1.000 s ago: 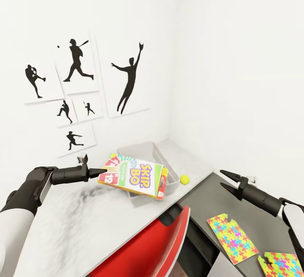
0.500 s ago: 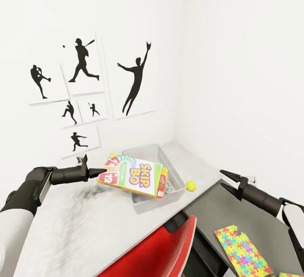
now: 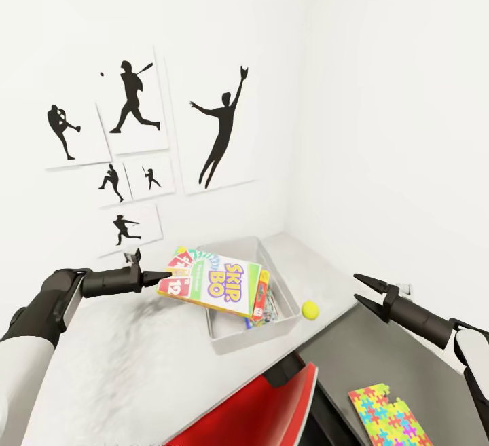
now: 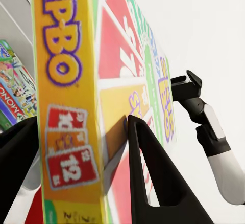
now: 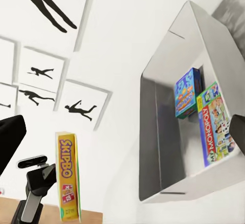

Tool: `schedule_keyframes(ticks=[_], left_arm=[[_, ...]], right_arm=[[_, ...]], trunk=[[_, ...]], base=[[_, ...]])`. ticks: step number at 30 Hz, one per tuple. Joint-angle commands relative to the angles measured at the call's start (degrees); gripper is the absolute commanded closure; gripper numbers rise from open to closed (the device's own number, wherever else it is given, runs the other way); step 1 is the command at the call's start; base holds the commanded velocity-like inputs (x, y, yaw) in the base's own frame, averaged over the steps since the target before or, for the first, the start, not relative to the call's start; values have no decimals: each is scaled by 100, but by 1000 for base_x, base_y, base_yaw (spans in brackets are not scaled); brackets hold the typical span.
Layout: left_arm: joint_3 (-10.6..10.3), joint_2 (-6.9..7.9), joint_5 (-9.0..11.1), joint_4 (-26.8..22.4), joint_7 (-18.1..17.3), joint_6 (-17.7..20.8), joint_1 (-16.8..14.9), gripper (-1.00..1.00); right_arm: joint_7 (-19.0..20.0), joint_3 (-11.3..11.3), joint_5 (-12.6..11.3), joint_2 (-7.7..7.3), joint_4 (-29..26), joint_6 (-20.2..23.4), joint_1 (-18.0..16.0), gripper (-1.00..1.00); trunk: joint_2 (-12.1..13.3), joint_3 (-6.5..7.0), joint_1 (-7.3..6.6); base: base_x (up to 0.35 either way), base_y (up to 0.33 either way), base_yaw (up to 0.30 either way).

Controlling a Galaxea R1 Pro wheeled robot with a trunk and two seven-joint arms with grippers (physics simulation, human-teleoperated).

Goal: Put all the toys in the child's room - the three board games (two on the bed and one on the table), the two jigsaw puzzles on the table, and the tennis ball on the table - inside the toy box on the table in the child's room.

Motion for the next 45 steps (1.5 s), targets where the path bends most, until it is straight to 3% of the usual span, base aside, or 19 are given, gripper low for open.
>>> schedule_keyframes(ticks=[1, 45], left_arm=[[0, 0, 2, 0, -20, 61, -6, 100], [30, 14, -4, 8, -12, 79, 3, 100]], right_arm=[[46, -10, 41, 0, 4, 24, -6, -100], [46, -9, 40, 0, 8, 24, -6, -100]], trunk=[[-13, -13, 4], [-13, -13, 4]], base=[[6, -113, 82], [40, -11, 20]])
